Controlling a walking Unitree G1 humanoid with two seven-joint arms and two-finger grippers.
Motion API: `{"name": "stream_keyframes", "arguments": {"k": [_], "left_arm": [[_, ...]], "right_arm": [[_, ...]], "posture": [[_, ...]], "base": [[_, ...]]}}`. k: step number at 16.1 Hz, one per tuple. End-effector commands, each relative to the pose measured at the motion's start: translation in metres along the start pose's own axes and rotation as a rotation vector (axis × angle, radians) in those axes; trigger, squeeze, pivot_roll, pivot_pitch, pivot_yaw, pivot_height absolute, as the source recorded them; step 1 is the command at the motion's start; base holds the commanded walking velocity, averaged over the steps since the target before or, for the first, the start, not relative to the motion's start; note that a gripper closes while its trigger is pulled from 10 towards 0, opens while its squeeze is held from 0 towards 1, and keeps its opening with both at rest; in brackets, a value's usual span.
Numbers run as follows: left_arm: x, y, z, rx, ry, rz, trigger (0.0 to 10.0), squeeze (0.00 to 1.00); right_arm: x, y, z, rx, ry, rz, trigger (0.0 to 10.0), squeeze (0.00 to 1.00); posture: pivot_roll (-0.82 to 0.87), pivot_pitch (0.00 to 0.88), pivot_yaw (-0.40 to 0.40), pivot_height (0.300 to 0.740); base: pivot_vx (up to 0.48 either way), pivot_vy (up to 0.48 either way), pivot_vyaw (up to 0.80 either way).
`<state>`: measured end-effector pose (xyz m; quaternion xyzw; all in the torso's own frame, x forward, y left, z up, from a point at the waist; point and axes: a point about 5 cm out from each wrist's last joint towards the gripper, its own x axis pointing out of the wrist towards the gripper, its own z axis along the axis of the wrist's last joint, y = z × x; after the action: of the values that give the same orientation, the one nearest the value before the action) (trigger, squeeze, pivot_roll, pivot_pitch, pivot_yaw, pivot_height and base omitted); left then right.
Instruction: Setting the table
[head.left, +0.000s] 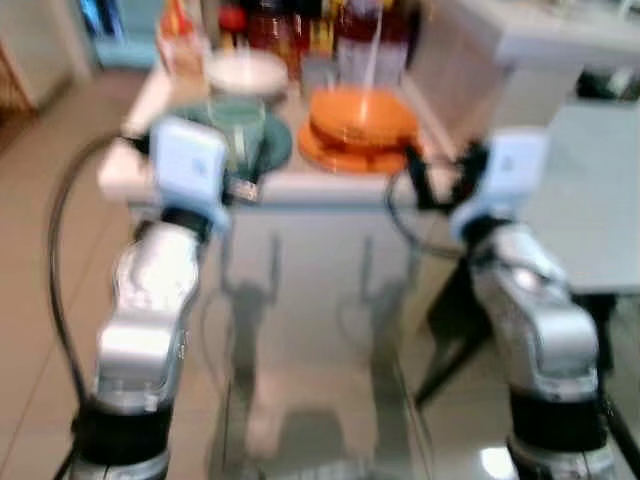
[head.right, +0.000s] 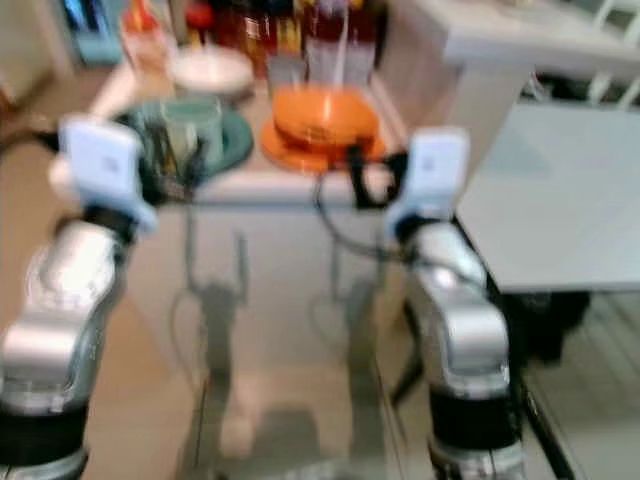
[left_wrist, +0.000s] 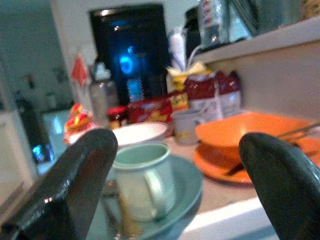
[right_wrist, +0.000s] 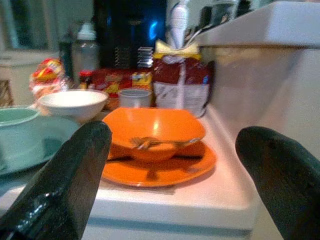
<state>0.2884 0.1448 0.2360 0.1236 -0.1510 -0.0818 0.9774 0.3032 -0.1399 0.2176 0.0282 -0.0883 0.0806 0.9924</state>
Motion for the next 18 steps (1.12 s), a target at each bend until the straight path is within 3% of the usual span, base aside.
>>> {"name": "stream_keyframes", "arguments": {"k": [1,10,13,17,18], "left_arm": [[0.0,0.005,0.006,0.015,-0.02,0.007,10.0,0.0],[-0.001,0.0,0.006,0.023,-0.016,-0.032,10.0,0.0],[-0.005,-0.014,0.008,0.028,-0.032,-0.15,10.0,0.0],[-0.005,-0.02,0.021,-0.029,-0.093,-0.204,10.0,0.0],[-0.007,-0.025,0.026,-0.084,-0.118,-0.24,10.0,0.0]], "right_arm": [[0.001,0.004,0.005,0.0,-0.02,0.008,10.0,0.0],[-0.001,0.0,0.003,0.004,-0.014,-0.005,10.0,0.0],[-0.002,-0.003,0.003,0.004,-0.014,-0.026,10.0,0.0],[-0.003,-0.007,0.005,0.013,-0.044,-0.046,10.0,0.0],[-0.004,-0.009,0.005,0.018,-0.052,-0.061,10.0,0.0]], "posture": [[0.16,0.036,-0.089,0.74],[0.16,0.048,-0.086,0.74],[0.15,0.05,-0.081,0.74],[0.15,0.052,-0.083,0.74],[0.15,0.052,-0.083,0.74]], "base": [[0.364,0.0,0.0],[0.365,0.0,0.0],[0.361,0.0,0.0],[0.352,0.0,0.0],[0.0,0.0,0.0]]}}
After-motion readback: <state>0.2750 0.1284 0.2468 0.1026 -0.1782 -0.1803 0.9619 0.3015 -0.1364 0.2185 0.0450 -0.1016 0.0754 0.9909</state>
